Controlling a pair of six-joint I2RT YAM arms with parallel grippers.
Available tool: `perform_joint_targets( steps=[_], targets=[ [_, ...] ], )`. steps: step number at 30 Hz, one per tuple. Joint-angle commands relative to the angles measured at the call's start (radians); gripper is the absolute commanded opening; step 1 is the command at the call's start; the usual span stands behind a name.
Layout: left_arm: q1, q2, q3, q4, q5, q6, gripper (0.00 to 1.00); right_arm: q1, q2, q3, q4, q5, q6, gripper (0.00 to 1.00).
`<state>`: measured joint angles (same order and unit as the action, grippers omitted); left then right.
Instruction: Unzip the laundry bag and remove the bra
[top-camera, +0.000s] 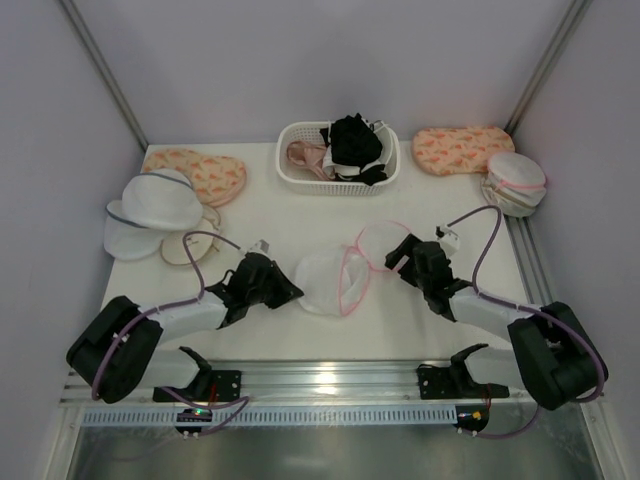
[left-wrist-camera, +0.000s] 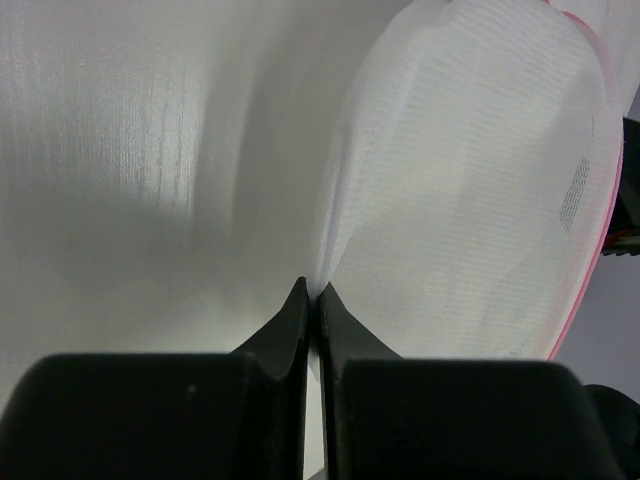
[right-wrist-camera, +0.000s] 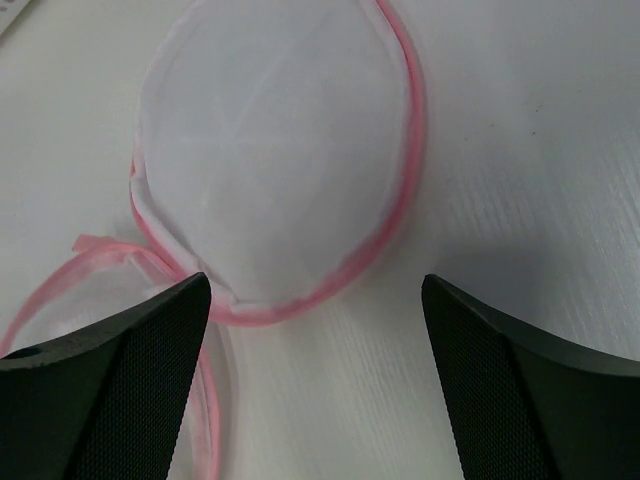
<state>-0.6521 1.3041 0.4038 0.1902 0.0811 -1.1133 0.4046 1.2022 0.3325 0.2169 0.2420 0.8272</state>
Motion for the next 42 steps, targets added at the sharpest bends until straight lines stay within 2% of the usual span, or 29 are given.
perform_joint_targets(
  steps=[1,4,5,8,9,14,17,23,27,29,32,33,35,36,39,40,42],
  targets=[
    [0.005,0.004,0.027,0.005,0.04,0.032,0.0,-0.001,0.095,0.04,0.021,0.094,0.076,0.89],
    [0.005,0.003,0.023,0.015,0.057,0.029,0.0,-0.006,0.195,0.072,0.058,0.112,0.102,0.82],
    [0.006,0.003,0.023,0.015,0.06,0.029,0.0,-0.006,0.242,0.079,0.073,0.108,0.105,0.71],
    [0.005,-0.008,0.02,0.012,0.062,0.029,0.0,-0.006,0.283,0.097,0.104,0.097,0.104,0.27],
    [0.006,-0.015,0.02,0.008,0.059,0.03,0.0,-0.006,0.283,0.096,0.113,0.094,0.102,0.04],
    [0.005,-0.017,0.023,0.005,0.06,0.036,0.0,0.0,0.18,0.031,0.154,0.085,0.02,0.04],
    [0.005,0.0,0.03,0.02,0.075,0.032,0.0,0.026,0.039,0.01,0.121,0.108,-0.074,0.04],
    [0.006,0.017,0.044,0.045,0.101,0.015,0.0,0.097,-0.219,0.103,-0.094,0.189,-0.285,0.04],
    [0.006,0.015,0.066,0.04,0.114,0.012,0.0,0.183,-0.224,0.252,-0.322,0.227,-0.44,0.04],
    [0.006,0.012,0.081,0.032,0.117,0.013,0.0,0.236,-0.185,0.335,-0.382,0.31,-0.513,0.04],
    [0.006,0.009,0.098,0.028,0.115,0.007,0.4,0.361,-0.142,0.414,-0.467,0.426,-0.571,0.04],
    [0.006,0.007,0.102,0.023,0.115,0.006,0.7,0.382,-0.115,0.443,-0.494,0.471,-0.58,0.04],
    [0.006,0.003,0.113,0.011,0.102,0.003,0.95,0.431,-0.087,0.464,-0.516,0.491,-0.597,0.04],
    [0.006,-0.003,0.116,-0.006,0.097,0.003,0.99,0.444,-0.06,0.473,-0.527,0.509,-0.605,0.04],
    [0.006,-0.04,0.124,-0.061,0.048,0.0,1.0,0.497,-0.021,0.496,-0.536,0.533,-0.638,0.04],
    [0.011,-0.11,0.124,-0.134,-0.022,-0.003,0.99,0.549,0.014,0.5,-0.525,0.554,-0.686,0.04],
    [0.014,-0.133,0.118,-0.164,-0.071,-0.009,0.99,0.586,0.019,0.493,-0.499,0.554,-0.724,0.04]
  ],
)
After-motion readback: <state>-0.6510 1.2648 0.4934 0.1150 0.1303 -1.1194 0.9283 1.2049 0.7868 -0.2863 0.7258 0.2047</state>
